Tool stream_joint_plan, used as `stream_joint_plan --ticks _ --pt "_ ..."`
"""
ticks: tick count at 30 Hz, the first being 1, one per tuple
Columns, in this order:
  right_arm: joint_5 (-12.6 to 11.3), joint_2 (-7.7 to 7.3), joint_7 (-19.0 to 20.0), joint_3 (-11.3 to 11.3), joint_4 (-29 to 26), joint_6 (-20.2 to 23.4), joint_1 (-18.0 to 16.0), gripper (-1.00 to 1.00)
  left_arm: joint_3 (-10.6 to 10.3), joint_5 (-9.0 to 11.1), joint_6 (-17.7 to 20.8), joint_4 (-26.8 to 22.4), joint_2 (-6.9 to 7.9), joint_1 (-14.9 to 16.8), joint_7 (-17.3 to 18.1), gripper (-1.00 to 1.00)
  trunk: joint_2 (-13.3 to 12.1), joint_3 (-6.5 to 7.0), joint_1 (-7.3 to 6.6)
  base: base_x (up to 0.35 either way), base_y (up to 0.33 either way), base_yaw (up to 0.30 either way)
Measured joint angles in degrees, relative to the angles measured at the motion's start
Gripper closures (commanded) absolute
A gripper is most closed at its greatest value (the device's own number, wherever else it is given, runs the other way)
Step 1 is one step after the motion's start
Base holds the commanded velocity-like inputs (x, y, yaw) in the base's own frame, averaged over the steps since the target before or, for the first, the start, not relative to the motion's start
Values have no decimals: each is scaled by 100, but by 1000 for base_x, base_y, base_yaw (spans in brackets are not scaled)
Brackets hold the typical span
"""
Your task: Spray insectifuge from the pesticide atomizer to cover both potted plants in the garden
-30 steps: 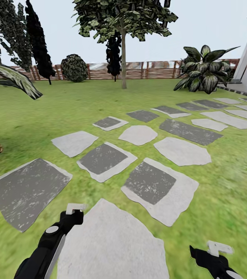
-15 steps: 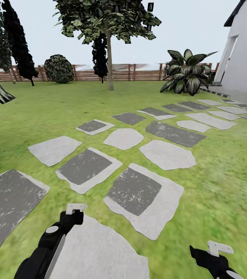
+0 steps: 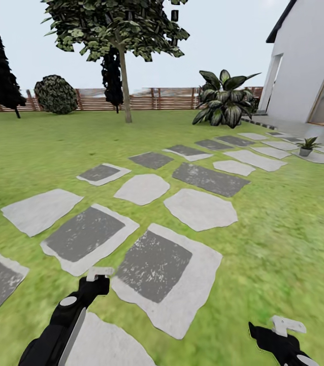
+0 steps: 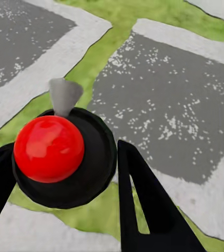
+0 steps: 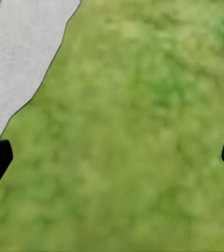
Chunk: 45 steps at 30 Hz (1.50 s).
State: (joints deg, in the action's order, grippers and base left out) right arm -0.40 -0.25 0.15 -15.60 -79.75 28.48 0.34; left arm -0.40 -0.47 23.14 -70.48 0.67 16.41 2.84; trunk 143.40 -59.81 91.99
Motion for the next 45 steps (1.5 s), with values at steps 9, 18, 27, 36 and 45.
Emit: stream_joint_plan --ticks 9,18,27,36,45 --pt "0 0 1 -1 -1 0 0 -100 0 0 8 0 0 0 0 100 0 62 0 263 -211 -179" --pt "0 0 0 1 5 0 0 -100 2 0 35 0 0 0 0 100 0 124 0 264 -207 -179" --pt "1 0 1 -1 1 -2 0 -100 8 0 38 -1 0 0 -1 100 0 187 -1 307 -81 -179" --pt "0 0 0 4 4 -2 0 -100 8 0 38 -1 0 0 -1 100 0 249 -1 329 -1 -179" --pt "1 0 1 4 5 -2 0 -100 23 1 38 -1 8 0 -4 100 0 311 -1 330 0 -179"
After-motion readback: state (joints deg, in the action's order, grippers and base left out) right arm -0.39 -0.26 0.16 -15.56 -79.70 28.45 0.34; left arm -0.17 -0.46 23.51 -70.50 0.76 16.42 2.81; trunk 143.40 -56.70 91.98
